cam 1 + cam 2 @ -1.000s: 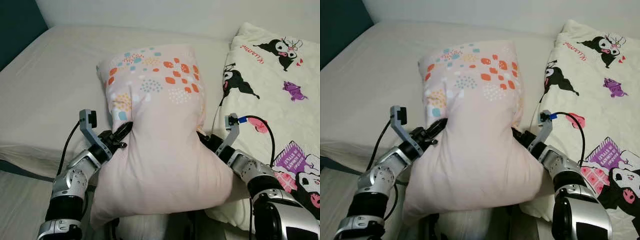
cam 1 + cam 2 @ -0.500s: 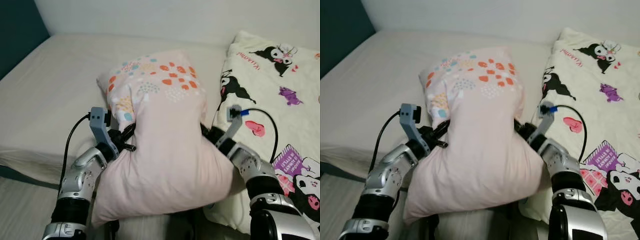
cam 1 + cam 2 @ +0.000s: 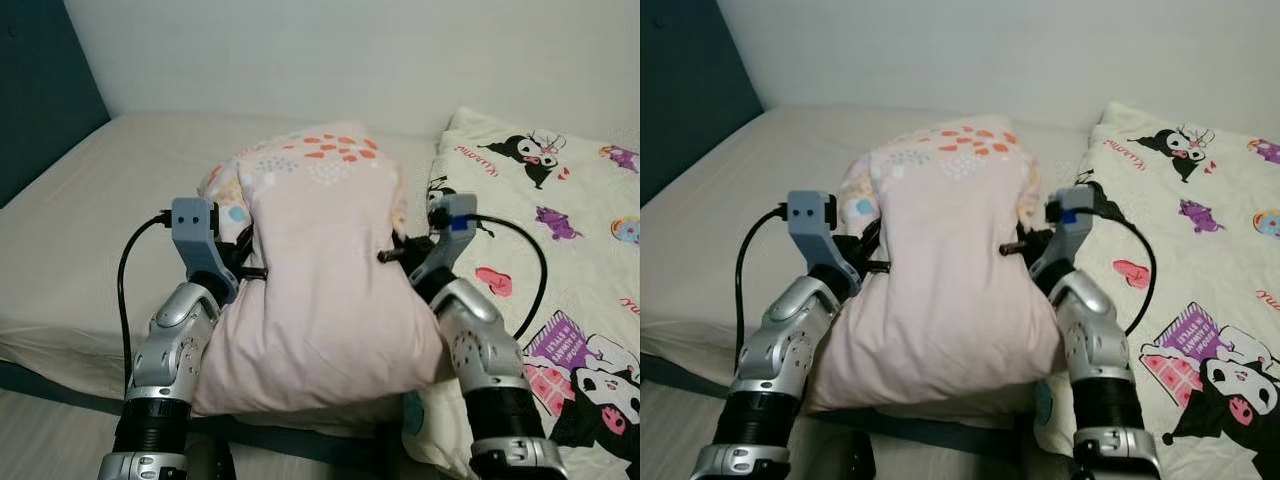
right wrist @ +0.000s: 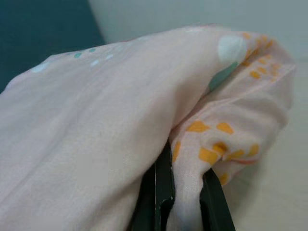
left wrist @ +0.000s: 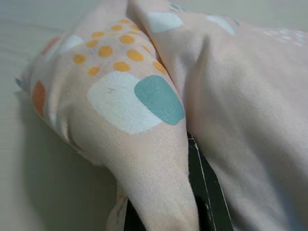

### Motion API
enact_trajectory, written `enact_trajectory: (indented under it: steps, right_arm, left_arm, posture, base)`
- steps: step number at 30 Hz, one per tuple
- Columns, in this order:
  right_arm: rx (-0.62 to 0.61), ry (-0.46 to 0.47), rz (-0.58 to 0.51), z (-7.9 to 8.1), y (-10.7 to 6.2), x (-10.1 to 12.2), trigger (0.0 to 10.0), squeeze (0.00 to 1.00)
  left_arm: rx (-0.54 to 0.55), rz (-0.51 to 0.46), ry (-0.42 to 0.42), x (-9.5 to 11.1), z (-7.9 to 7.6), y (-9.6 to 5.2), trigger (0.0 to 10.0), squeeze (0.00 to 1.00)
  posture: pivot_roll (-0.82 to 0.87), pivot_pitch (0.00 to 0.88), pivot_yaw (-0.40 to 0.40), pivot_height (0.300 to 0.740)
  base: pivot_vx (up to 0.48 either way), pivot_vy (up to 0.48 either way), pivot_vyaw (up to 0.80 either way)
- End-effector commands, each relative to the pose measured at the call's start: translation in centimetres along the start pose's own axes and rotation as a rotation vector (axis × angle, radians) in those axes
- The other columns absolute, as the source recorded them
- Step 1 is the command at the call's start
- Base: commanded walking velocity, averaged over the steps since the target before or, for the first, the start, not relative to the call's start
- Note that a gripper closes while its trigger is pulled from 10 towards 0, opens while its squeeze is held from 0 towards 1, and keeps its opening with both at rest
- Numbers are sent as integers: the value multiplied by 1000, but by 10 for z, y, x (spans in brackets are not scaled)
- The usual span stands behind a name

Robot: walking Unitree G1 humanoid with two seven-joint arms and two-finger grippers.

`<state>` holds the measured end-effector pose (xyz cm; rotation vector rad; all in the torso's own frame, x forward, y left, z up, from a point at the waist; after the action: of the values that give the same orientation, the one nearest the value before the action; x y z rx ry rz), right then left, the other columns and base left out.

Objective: Clean up the room

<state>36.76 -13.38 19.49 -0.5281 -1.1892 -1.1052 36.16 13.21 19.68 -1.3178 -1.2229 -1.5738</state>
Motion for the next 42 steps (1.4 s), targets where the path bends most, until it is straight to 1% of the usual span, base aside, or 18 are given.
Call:
enact_trajectory:
  steps: [1, 2, 3, 4, 5, 7, 14, 15, 18, 30, 33, 40, 42]
  right_arm:
    - [56, -37, -30, 21, 5, 0, 10000, 0]
    - [6, -73, -41, 17, 0, -4, 10000, 0]
    - [6, -73, -41, 17, 0, -4, 10000, 0]
    - [-18, -70, -57, 15, -3, -4, 10000, 0]
    - [-18, -70, -57, 15, -3, -4, 10000, 0]
    - [-55, -66, -78, 13, -7, -5, 10000, 0]
    - [-109, -79, -71, 12, -16, -12, 10000, 0]
    - [-112, -80, -70, 12, -16, -13, 10000, 0]
    - [-113, -80, -73, 14, -15, -14, 10000, 0]
    - [-127, -75, -84, 15, -14, -13, 10000, 0]
    - [-135, -78, -85, 13, -16, -14, 10000, 0]
    - [-150, -80, -78, 12, -21, -18, 10000, 0]
    - [-158, -80, -72, 11, -24, -21, 10000, 0]
  left_arm:
    - [-63, -44, 31, 8, -21, 2, 10000, 0]
    - [-61, -59, 73, 8, -22, 1, 10000, 0]
    - [-61, -59, 73, 8, -22, 1, 10000, 0]
    - [-41, -55, 100, 7, -21, 0, 10000, 0]
    - [-41, -55, 100, 7, -21, 0, 10000, 0]
    - [-15, -47, 134, 5, -19, -1, 10000, 0]
    - [21, -34, 184, 1, -20, -4, 10000, 0]
    - [15, -36, 203, 0, -20, -4, 10000, 0]
    - [2, -40, 222, -1, -23, -5, 10000, 0]
    - [14, -35, 212, -2, -25, -4, 10000, 0]
    - [13, -26, 232, -6, -25, -6, 10000, 0]
    - [16, -12, 236, -12, -23, -11, 10000, 0]
    - [21, -11, 228, -12, -23, -12, 10000, 0]
  posture:
    - [-28, 54, -5, 567]
    - [-29, 50, -4, 567]
    - [-29, 50, -4, 567]
    - [-30, 49, -3, 567]
    - [-30, 49, -3, 567]
    - [-32, 48, -2, 572]
    - [-34, 47, 0, 602]
    - [-34, 49, -1, 607]
    - [-35, 47, -1, 622]
    - [-32, 45, 2, 672]
    - [-33, 43, 4, 687]
    - [-36, 46, 9, 712]
    - [-37, 46, 10, 727]
  base:
    - [0, 0, 0]
    - [0, 0, 0]
    - [0, 0, 0]
    - [0, 0, 0]
    - [0, 0, 0]
    - [0, 0, 0]
    - [0, 0, 0]
    - [0, 0, 0]
    - [0, 0, 0]
    - [0, 0, 0]
    - [0, 0, 0]
    - [0, 0, 0]
    - [0, 0, 0]
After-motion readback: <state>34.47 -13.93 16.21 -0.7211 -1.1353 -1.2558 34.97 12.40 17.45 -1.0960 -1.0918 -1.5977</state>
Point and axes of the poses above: a point about 5 cm out from each wrist's last joint towards the gripper, its own y axis pointing out of the wrist towards the gripper, its own x axis along the axis of the wrist's last joint, z = x × y, the point moved 2 cm from there along y, pointing out of the wrist towards the gripper, and after that the axes turned 11 degrees about y, right-handed, at the moved point
